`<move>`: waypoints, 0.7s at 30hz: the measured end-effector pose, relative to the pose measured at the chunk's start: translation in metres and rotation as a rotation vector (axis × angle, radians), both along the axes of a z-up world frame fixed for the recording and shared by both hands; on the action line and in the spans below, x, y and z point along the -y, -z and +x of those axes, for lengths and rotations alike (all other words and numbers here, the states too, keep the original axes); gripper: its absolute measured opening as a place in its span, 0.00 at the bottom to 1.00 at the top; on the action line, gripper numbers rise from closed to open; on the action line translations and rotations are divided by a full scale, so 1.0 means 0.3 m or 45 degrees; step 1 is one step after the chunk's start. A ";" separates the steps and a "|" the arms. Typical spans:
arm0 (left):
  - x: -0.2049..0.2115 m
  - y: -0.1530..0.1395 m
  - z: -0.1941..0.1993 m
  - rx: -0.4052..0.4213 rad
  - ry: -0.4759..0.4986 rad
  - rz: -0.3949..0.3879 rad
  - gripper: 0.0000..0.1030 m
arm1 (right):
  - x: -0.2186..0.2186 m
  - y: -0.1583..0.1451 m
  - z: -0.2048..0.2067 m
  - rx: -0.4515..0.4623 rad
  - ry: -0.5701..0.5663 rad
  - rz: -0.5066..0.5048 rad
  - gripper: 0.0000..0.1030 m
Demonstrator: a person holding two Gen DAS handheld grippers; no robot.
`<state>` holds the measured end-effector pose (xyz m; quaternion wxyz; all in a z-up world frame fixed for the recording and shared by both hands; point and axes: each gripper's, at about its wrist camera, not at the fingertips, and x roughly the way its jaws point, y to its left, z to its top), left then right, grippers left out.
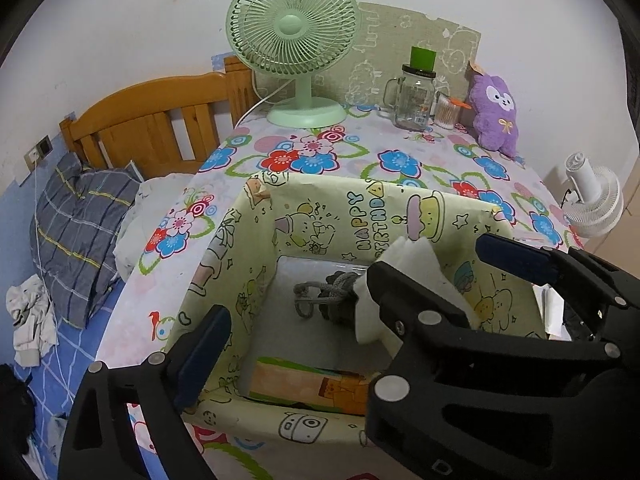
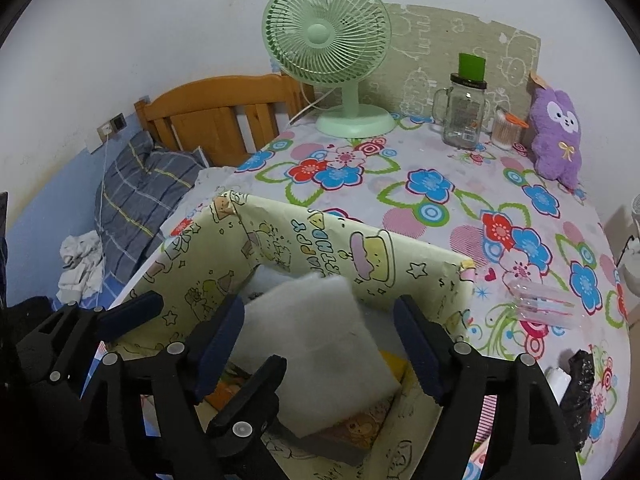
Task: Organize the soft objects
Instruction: 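Open both grippers to drop the green pack and white tissue into the box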
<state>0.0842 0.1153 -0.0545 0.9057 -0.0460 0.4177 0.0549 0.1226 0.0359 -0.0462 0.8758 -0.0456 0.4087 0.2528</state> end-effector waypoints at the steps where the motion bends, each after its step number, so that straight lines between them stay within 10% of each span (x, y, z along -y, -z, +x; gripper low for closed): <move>1: 0.004 -0.004 -0.002 0.003 0.002 -0.001 0.93 | 0.003 -0.002 0.000 -0.007 0.003 -0.004 0.78; 21: 0.105 -0.115 -0.042 0.129 0.064 0.031 0.94 | 0.126 -0.130 -0.065 0.141 0.100 0.016 0.87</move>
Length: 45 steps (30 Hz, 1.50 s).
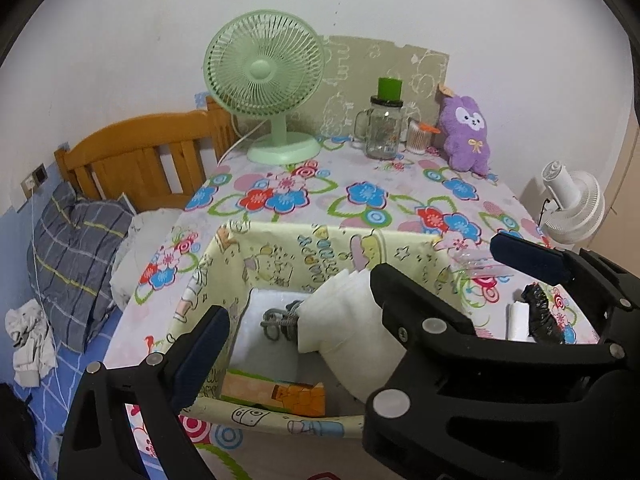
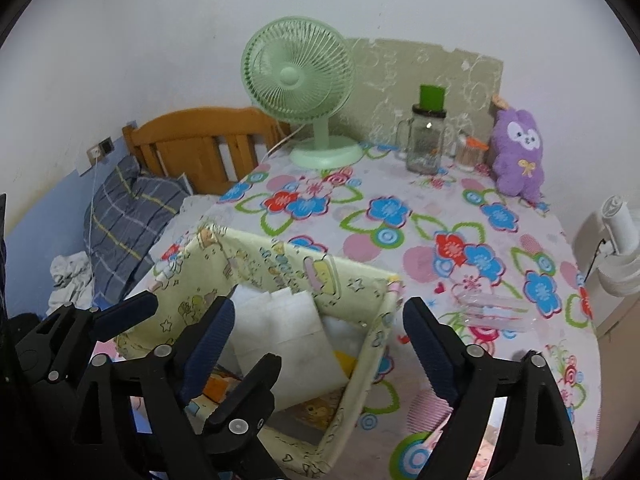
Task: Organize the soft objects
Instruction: 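Open both grippers to drop the green pack and white tissue into the box, then move both grippers away from the box toward the pink wipes and black object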
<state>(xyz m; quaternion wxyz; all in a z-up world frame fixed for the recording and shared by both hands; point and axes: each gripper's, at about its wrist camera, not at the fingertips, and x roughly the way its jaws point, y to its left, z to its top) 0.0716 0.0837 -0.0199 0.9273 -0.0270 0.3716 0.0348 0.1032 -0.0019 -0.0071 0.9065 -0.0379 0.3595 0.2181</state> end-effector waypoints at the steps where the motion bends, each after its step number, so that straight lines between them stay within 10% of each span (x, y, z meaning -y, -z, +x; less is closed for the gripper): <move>1: 0.006 -0.009 -0.003 0.009 0.003 0.005 0.94 | 0.005 -0.008 -0.005 0.012 0.006 0.002 0.87; 45: 0.345 -0.130 -0.052 0.163 0.129 0.087 1.00 | 0.386 -0.130 -0.114 0.190 0.286 0.022 1.00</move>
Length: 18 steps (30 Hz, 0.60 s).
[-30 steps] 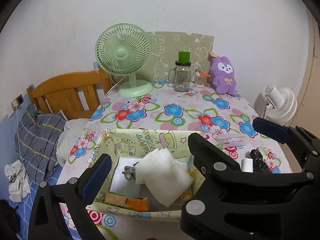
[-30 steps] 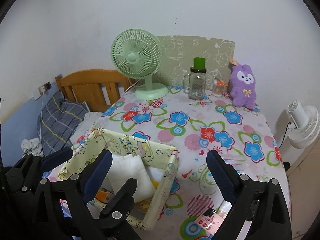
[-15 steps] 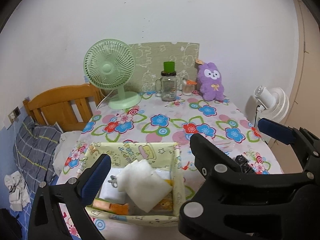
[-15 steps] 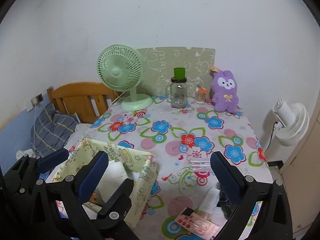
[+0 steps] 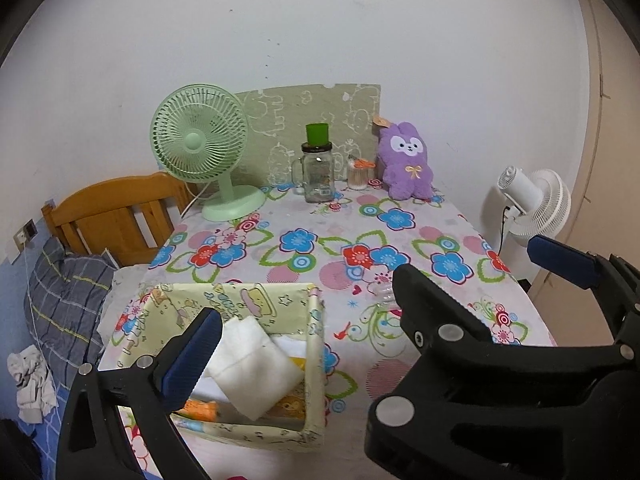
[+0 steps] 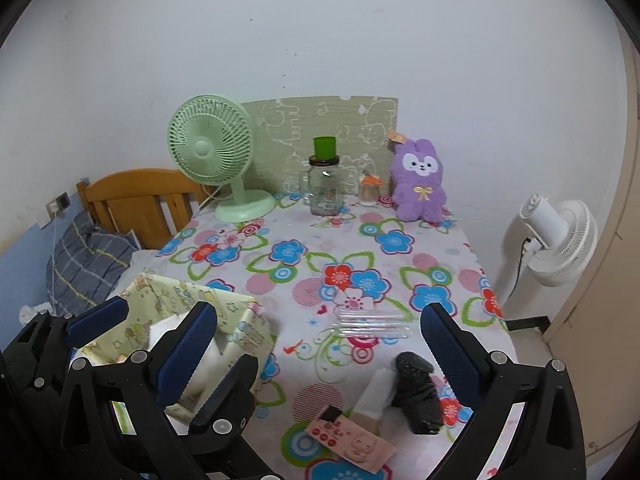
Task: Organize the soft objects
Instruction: 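Move both grippers away from the box toward the pink wipes and black object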
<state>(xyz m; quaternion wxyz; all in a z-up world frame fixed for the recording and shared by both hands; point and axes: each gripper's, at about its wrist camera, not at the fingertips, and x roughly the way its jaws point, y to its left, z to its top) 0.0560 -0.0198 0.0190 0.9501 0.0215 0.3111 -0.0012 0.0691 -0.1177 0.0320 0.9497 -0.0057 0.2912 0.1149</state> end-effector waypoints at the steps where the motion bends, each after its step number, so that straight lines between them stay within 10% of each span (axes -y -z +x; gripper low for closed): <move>1: 0.006 0.001 -0.002 -0.001 0.004 0.002 1.00 | 0.006 0.002 -0.001 0.000 0.004 -0.001 1.00; 18: 0.137 0.097 -0.010 -0.026 0.081 0.011 1.00 | 0.140 0.095 -0.039 0.009 0.085 -0.048 1.00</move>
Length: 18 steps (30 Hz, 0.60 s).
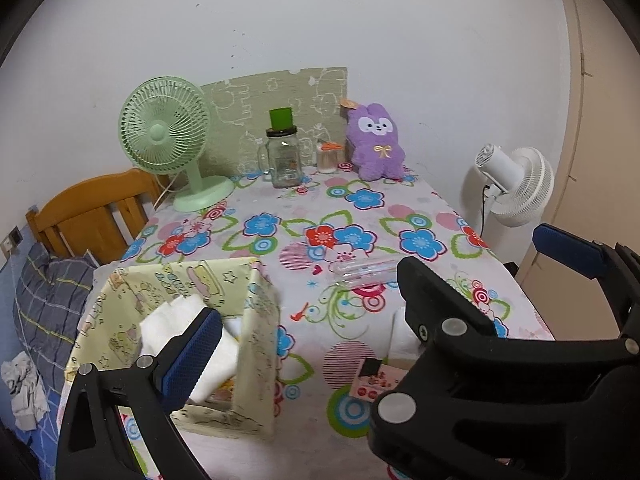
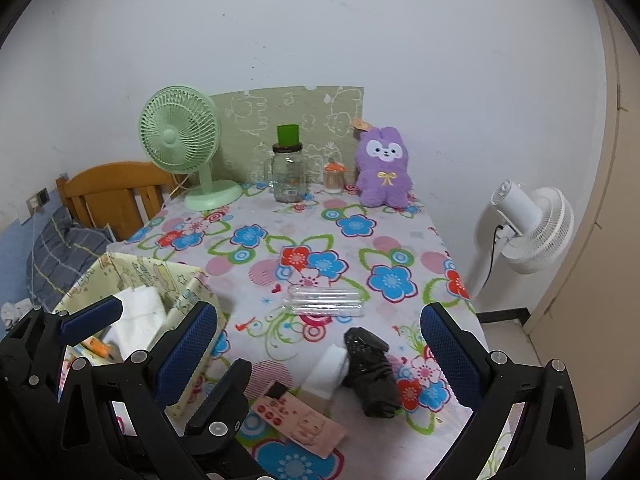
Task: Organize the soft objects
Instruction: 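Move both grippers away from the box toward the pink wipes and black object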
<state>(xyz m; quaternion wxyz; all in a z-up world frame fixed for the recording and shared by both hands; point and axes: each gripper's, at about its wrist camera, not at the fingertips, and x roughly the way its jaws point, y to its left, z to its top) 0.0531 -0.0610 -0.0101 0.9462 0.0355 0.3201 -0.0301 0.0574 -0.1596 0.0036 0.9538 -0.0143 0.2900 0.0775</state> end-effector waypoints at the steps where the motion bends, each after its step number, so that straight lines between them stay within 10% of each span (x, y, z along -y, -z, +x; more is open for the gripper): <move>1: 0.008 0.007 -0.004 0.010 0.002 0.001 1.00 | 0.004 0.004 -0.003 0.006 0.000 -0.003 1.00; 18: 0.094 0.120 -0.038 0.004 0.076 0.014 1.00 | 0.084 0.115 -0.064 0.074 0.055 -0.047 1.00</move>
